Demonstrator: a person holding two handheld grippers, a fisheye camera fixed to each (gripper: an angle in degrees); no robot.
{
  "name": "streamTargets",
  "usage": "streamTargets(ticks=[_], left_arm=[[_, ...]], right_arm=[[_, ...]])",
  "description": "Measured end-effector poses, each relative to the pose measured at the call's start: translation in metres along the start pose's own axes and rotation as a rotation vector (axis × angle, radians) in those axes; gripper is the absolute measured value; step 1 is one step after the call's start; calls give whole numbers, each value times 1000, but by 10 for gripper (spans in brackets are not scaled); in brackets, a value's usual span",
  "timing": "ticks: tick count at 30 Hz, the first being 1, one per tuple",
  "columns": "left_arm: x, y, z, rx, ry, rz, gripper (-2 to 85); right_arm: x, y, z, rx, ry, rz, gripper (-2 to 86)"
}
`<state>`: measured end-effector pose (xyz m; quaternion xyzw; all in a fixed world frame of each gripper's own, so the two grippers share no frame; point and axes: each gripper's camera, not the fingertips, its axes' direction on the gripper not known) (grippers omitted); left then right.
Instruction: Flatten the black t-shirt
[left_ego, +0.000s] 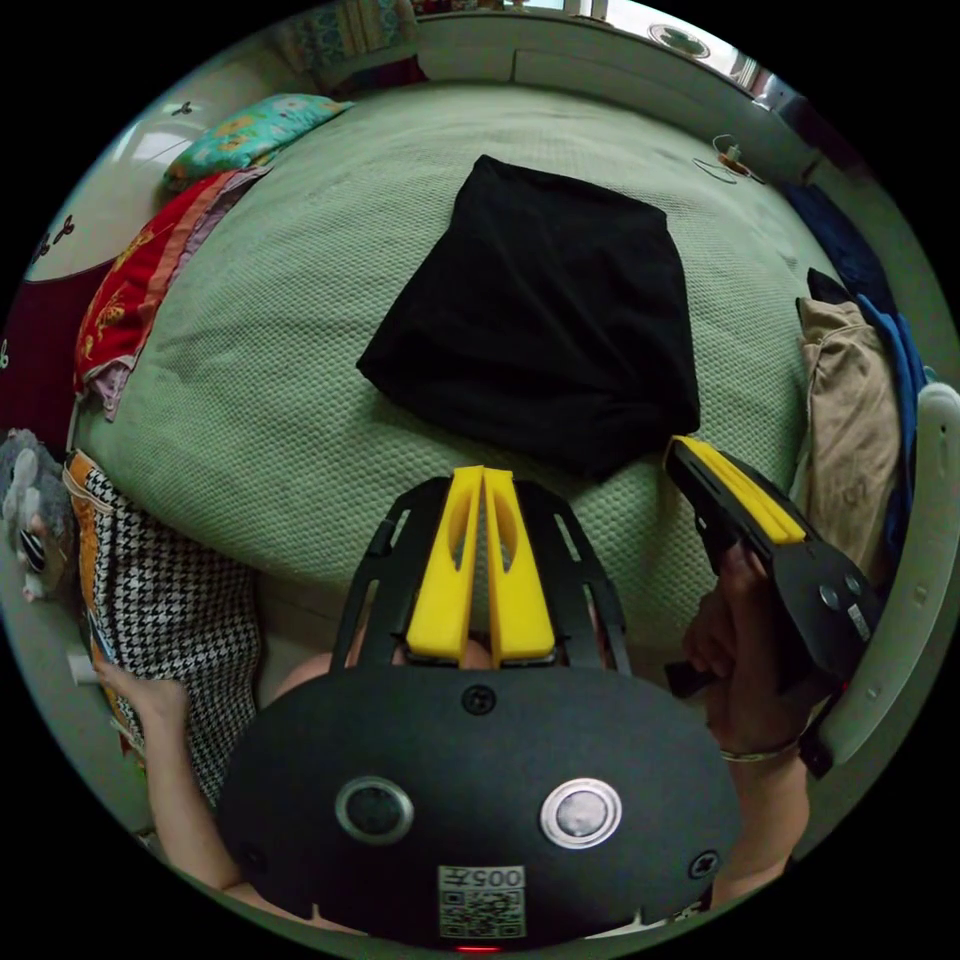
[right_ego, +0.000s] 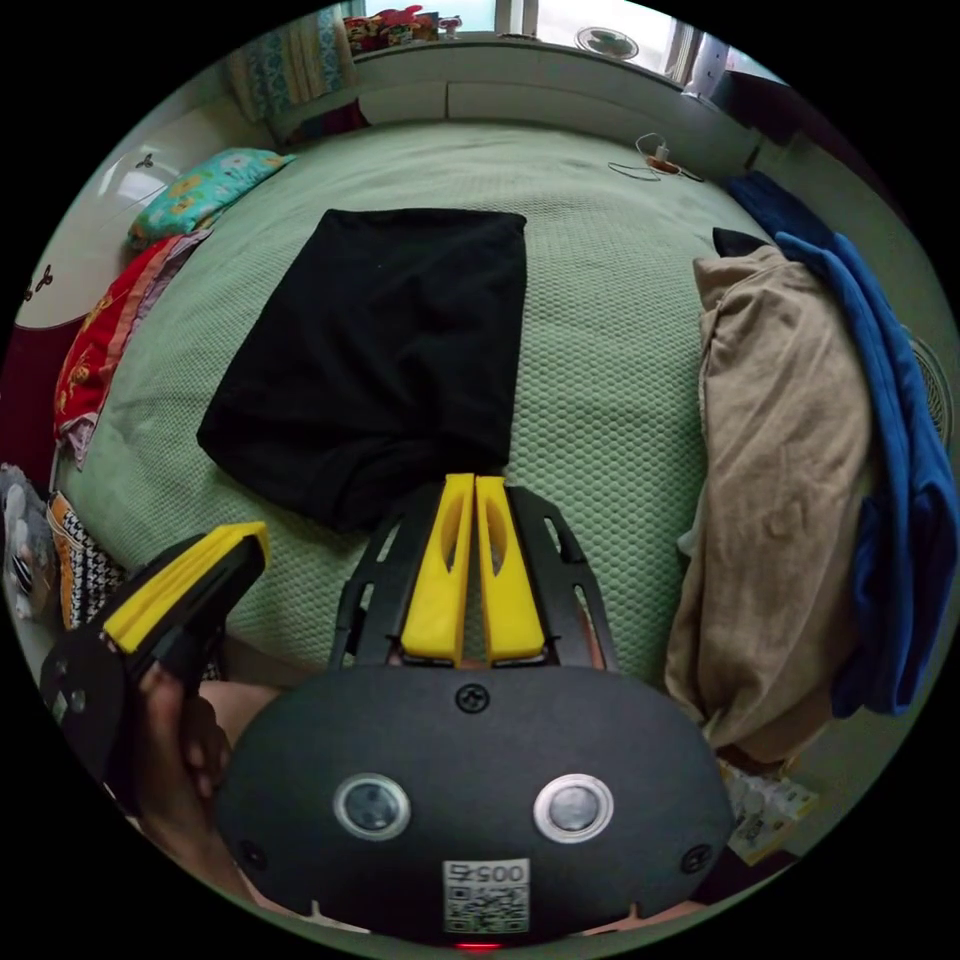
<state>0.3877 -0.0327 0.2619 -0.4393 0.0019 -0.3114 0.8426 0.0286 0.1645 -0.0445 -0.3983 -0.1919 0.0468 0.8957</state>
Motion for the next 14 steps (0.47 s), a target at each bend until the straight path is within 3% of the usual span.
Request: streamTargets(ticks=[8, 14], left_arm=[[-69, -21, -9, 37, 62, 21, -2], [-149, -40, -19, 88, 70, 16, -1]], right_arm=[[-15, 13, -31, 139, -8, -35, -10], [-39, 16, -46, 208, -162, -188, 14]])
